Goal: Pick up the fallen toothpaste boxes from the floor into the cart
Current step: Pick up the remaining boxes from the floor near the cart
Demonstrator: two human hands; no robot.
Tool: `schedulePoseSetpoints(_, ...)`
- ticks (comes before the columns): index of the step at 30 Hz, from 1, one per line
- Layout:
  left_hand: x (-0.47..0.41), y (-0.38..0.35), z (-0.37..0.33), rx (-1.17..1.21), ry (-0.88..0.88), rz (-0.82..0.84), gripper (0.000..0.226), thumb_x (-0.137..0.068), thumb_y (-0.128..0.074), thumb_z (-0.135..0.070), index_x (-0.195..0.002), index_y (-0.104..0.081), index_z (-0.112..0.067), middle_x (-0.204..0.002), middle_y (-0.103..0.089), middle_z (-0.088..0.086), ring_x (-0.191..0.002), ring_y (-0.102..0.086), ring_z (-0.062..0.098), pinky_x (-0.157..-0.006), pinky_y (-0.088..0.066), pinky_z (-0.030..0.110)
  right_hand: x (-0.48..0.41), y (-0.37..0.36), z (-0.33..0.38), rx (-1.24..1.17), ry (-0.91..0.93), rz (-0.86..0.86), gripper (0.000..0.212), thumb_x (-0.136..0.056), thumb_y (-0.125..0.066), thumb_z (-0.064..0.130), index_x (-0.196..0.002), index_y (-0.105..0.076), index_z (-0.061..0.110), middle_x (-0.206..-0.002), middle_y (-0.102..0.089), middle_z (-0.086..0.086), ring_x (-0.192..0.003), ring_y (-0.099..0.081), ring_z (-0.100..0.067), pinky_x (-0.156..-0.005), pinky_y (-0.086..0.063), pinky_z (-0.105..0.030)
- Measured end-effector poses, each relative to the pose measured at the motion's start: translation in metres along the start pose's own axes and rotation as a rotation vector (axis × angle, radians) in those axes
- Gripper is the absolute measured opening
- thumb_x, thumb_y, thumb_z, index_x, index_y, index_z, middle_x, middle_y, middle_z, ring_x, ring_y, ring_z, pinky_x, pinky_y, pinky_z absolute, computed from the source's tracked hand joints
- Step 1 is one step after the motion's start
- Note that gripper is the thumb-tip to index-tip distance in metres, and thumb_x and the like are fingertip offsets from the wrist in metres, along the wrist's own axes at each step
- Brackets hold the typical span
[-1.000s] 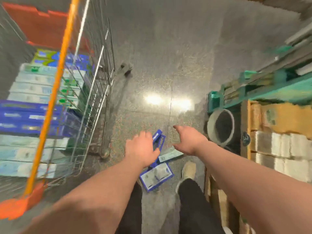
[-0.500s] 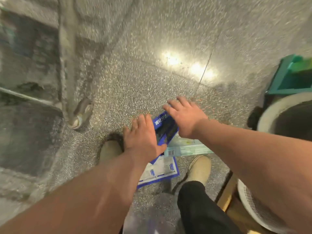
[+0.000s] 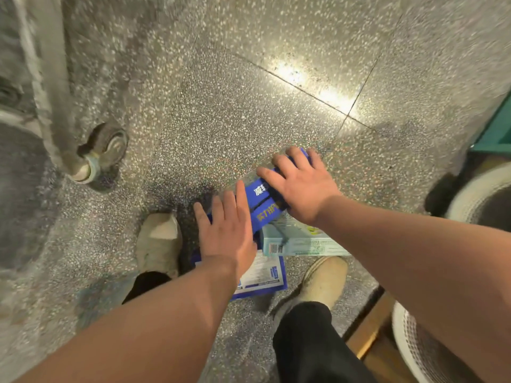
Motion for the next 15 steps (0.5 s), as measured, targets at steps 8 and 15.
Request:
schedulePoseSetpoints(8,-0.024,0.013,-0.001,-0.039,-0.045,-0.081,0.102,-0.083,-0.065,-0.056,-0.155,-0.009,-0.011,-0.139,-0.038,0.01,-0.124,-0.042,0.03,-0.114,-0.028,0.056,-0.007,0.003,-0.011,0.072,-0.069,-0.042,0.1,-0.07,-0.08,0.035,-0.152,-0.022,0.026,-0.145,-0.039,-0.005,-0.137,-0.03,-0.037,-0.111,-0.017,-0.073)
schedulePoseSetpoints(15,-0.036,0.005,-0.004,0.074,-0.071,-0.072,0.101,-0.079,-0.078,-0.051,-0.149,-0.018,-0.01,-0.129,-0.046,0.009,-0.114,-0.052,0.028,-0.095,-0.043,0.04,-0.011,0.0,-0.002,0.188,-0.038,-0.034,0.076,-0.086,-0.065,0.028,-0.147,-0.022,0.015,-0.141,-0.039,-0.012,-0.141,-0.027,-0.039,-0.119,0.0,-0.067)
Point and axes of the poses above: each hand's wrist, its own x-axis away from the middle knuckle, its own y-axis out of the back of the hand, z = x × y, the point moved 10 cm from there along -x, towards the middle knuckle
